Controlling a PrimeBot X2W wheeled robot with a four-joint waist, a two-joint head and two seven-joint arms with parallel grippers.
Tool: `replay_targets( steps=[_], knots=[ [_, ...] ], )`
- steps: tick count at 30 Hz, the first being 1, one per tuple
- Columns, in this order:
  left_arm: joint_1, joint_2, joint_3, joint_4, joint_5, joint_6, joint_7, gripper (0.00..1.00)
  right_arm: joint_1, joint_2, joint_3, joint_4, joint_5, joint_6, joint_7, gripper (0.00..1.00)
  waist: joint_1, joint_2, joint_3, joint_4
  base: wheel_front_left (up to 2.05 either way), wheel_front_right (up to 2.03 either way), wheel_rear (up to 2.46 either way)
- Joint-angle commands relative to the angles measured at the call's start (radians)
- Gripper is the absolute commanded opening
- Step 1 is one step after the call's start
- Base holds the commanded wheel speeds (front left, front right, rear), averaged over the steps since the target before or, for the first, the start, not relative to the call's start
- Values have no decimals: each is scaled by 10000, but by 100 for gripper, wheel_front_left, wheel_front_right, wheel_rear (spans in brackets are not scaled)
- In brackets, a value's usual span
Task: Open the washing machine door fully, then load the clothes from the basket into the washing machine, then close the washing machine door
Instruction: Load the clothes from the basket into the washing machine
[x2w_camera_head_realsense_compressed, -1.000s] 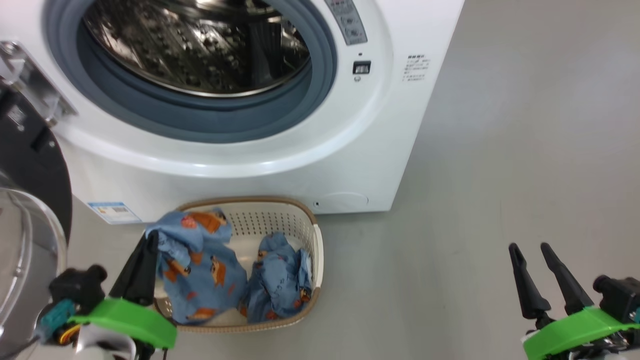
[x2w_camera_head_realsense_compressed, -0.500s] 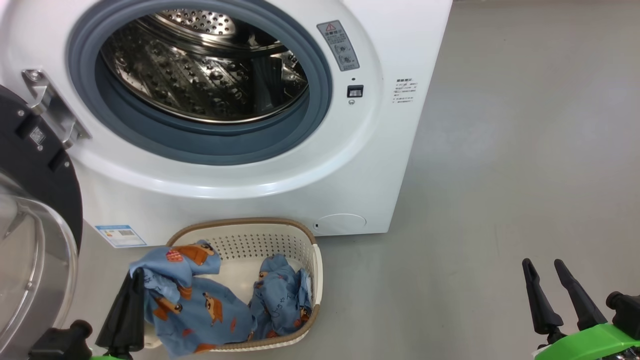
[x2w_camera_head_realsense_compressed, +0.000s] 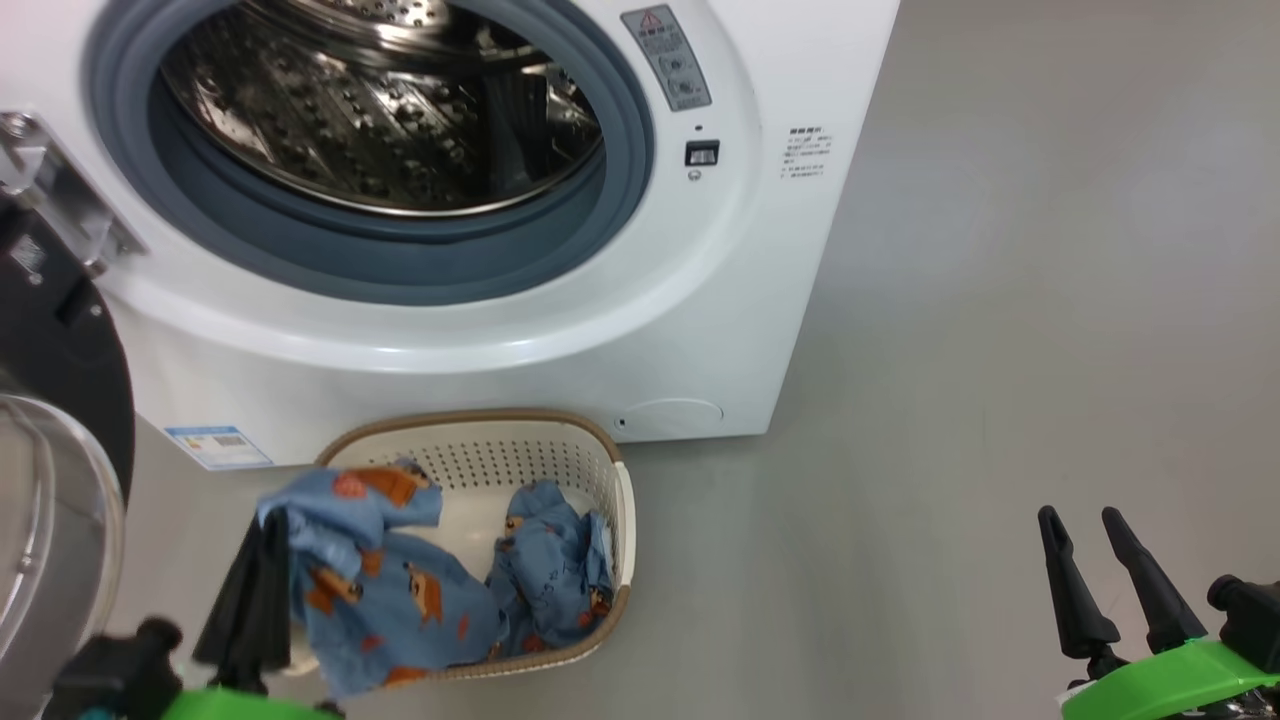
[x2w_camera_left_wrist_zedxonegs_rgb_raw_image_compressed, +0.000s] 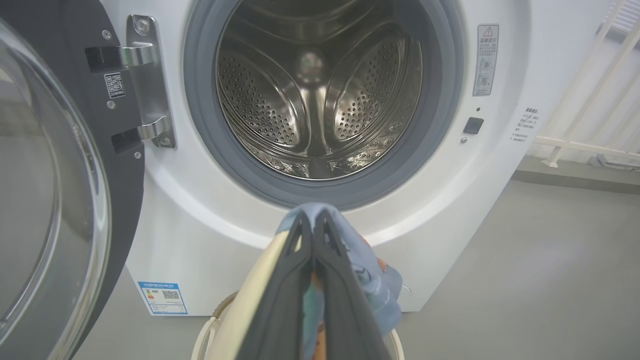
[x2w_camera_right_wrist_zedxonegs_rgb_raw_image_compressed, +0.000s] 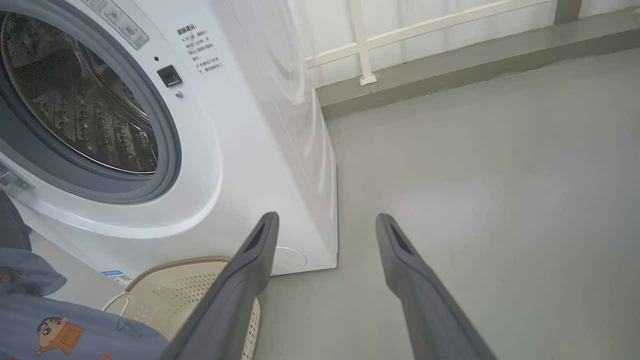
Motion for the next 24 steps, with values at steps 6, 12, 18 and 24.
replay_targets(
  steps=[6,12,18,24],
  knots=[
    [-2136,360,15,72,-6,-15,-66,0,-613,-42,350,-400,-191,16,-59,100,1,0,785,-115,0,0,0],
    [-4509,530,-340,703,-118,-15,-66,0,-1204,36,616,-442,-360,16,-59,100,1,0,1513,-234,0,0,0],
    [-7046,566,-770,2147,-410,-15,-66,0,-1768,77,883,-452,-587,16,-59,100,1,0,2093,-344,0,0,0],
    [-8790,553,-1065,3662,-704,-15,-66,0,-2072,98,1096,-436,-844,16,-59,100,1,0,2436,-446,0,0,0]
  ],
)
